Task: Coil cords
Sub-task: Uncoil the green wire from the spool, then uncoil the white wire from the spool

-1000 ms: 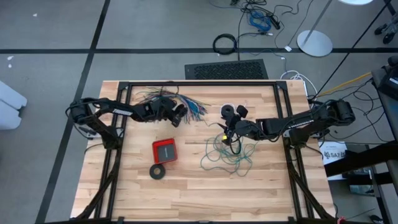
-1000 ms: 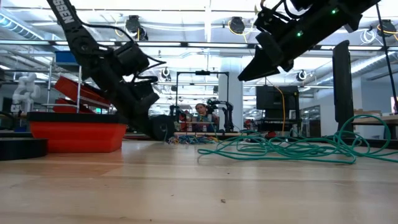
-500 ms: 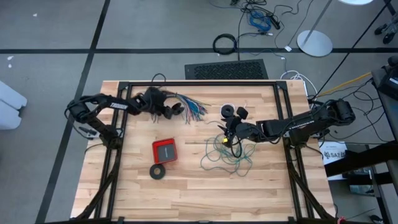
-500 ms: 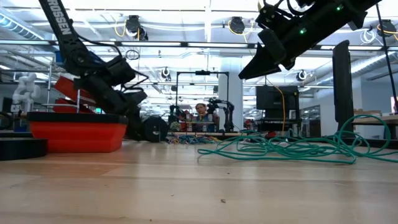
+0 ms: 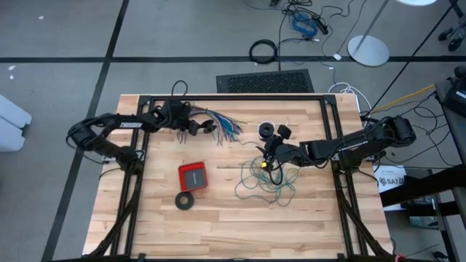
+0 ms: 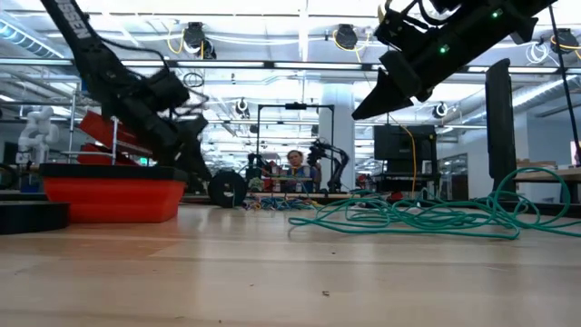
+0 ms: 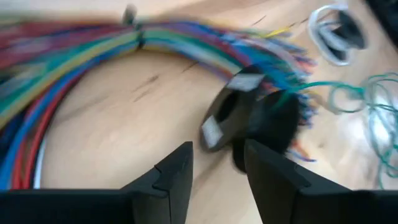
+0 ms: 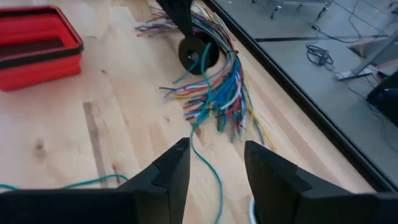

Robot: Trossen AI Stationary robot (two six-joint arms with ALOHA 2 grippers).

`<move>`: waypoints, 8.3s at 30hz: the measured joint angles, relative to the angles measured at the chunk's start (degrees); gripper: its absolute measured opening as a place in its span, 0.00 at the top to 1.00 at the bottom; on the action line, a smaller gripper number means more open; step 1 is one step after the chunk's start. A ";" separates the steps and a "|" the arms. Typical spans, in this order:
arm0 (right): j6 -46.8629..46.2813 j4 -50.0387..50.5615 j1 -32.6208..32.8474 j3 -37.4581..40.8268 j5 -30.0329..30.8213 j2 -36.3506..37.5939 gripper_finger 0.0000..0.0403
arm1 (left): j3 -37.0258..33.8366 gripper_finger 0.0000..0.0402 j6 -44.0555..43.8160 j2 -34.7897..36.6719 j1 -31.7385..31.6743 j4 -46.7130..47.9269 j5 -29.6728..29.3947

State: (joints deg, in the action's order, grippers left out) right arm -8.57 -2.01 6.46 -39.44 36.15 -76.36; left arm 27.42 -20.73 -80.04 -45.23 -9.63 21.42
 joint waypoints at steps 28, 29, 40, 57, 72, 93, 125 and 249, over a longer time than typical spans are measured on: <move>0.23 0.00 -0.77 0.00 0.03 -0.02 0.65 | 0.04 0.21 13.97 9.02 35.20 4.07 -53.46; 0.23 -0.08 -0.77 0.00 0.03 -0.02 0.65 | 0.04 0.17 13.69 9.02 34.69 4.05 -52.22; -0.05 -0.07 -0.73 0.00 -0.01 -0.02 0.65 | 0.04 0.10 14.28 -0.74 31.41 -4.19 -48.58; 0.01 0.20 -0.73 0.00 -0.21 -0.04 0.65 | 0.33 0.59 13.53 -9.14 22.76 -12.76 -31.37; -0.03 0.30 -0.73 0.00 -0.27 -0.07 0.65 | 0.33 0.98 5.12 -9.12 15.35 -16.83 -11.75; -0.72 0.60 -0.73 0.00 -0.31 -0.07 0.65 | 0.33 0.95 -8.85 -9.03 3.06 -11.07 13.45; -1.45 8.16 -1.73 -0.02 1.49 -0.07 0.65 | 0.31 0.35 -3.74 -3.79 8.24 -12.28 13.33; 21.24 3.67 -31.26 -1.84 -27.24 -9.04 0.62 | 5.86 0.35 3.14 -19.02 58.81 -39.95 -42.96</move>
State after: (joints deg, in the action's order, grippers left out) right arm 12.67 1.66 -24.80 -41.28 8.91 -85.40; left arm 33.28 -17.58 -99.07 13.58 -49.58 -21.54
